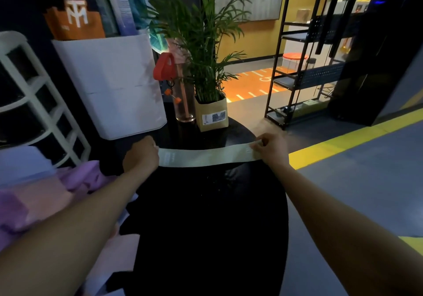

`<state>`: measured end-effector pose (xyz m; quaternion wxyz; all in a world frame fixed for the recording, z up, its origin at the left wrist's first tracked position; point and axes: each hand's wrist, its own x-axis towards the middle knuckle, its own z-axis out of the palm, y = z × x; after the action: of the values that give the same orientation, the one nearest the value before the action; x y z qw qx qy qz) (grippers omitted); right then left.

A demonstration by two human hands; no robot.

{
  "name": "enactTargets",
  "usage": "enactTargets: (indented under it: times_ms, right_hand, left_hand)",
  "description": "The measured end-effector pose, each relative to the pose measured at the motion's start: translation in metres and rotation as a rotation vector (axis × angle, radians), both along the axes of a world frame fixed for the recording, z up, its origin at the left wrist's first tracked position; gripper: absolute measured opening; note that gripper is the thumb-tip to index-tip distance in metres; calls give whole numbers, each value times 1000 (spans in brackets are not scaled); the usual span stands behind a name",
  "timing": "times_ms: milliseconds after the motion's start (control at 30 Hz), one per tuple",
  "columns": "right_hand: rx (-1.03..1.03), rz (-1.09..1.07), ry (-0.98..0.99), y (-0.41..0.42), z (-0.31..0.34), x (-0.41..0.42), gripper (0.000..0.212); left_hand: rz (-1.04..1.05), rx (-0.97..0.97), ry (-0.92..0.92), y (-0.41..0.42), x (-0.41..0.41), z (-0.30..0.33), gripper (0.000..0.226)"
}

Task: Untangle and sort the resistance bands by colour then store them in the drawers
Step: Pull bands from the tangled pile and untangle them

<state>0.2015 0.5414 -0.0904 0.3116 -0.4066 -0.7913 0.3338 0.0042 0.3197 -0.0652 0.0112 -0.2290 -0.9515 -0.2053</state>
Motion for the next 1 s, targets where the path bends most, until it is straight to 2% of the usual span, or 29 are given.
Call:
enactTargets:
  times_ms: [133, 200, 267, 367, 500, 767, 867, 1000]
  right_hand:
    - [-20, -23, -11, 4, -4, -1, 20]
    - [-21, -44, -17, 6, -6, 1, 23]
    - [-8, -50, -33, 6, -6, 3, 20]
    - [23, -55, -39, 1, -6, 5, 17]
    - [-5, -55, -12, -3, -8, 3, 14]
    - [82, -35, -123, -8, 1, 8, 17]
    - [71, -15, -150, -17, 16, 10, 28]
    - [45, 71, -148, -43, 33, 6, 29]
  left_hand:
    - [-18, -116, 92, 2, 6, 0, 26]
    - [-187, -53, 130, 6, 10, -3, 31]
    - [-447, 29, 108, 15, 20, -6, 36]
    - [-669, 19, 61, 32, 38, -12, 39]
    - [-646, -2, 39, 44, 46, -25, 27]
    - [-633, -42, -43, 35, 50, -20, 29]
    - [-615, -50, -25, 14, 47, -7, 32]
    - [-572, -37, 63, -27, 45, 14, 34]
